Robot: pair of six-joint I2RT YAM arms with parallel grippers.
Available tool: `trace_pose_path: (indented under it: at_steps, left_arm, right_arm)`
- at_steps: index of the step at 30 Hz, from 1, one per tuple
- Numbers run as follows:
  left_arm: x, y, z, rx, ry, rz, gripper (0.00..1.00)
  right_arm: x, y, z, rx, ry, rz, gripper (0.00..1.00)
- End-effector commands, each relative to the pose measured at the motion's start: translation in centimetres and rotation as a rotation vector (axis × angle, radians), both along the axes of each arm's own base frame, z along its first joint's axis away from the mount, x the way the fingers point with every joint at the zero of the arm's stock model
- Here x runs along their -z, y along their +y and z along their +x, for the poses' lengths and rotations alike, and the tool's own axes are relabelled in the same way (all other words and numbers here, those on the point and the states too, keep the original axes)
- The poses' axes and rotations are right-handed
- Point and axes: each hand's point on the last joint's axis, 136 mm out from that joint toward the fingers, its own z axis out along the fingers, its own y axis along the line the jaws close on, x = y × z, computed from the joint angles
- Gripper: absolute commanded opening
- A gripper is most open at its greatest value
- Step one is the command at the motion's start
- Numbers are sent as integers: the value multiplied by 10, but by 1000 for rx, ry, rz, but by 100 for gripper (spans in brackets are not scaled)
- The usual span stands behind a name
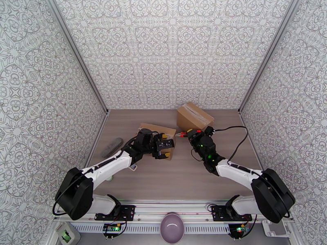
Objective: Unpack the express box
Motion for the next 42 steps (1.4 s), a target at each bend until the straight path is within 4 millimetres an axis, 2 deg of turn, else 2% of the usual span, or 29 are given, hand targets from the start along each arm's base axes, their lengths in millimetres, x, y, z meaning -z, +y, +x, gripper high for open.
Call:
trace_pose_path:
  at_steps: [1, 23, 37, 42]
  left_arm:
    - [6, -2, -1, -6, 21, -4, 89]
    - [10, -7, 2, -3, 19, 3, 88]
    - [4, -9, 23, -68, -66, -4, 85]
    - [1, -4, 33, -129, -88, -9, 85]
  right_arm:
    - [-17, 1, -2, 0, -37, 1, 0]
    - [-13, 7, 2, -11, -38, 27, 0]
    - [-4, 22, -7, -72, 8, 49, 0]
    - [8, 23, -14, -86, 56, 30, 0]
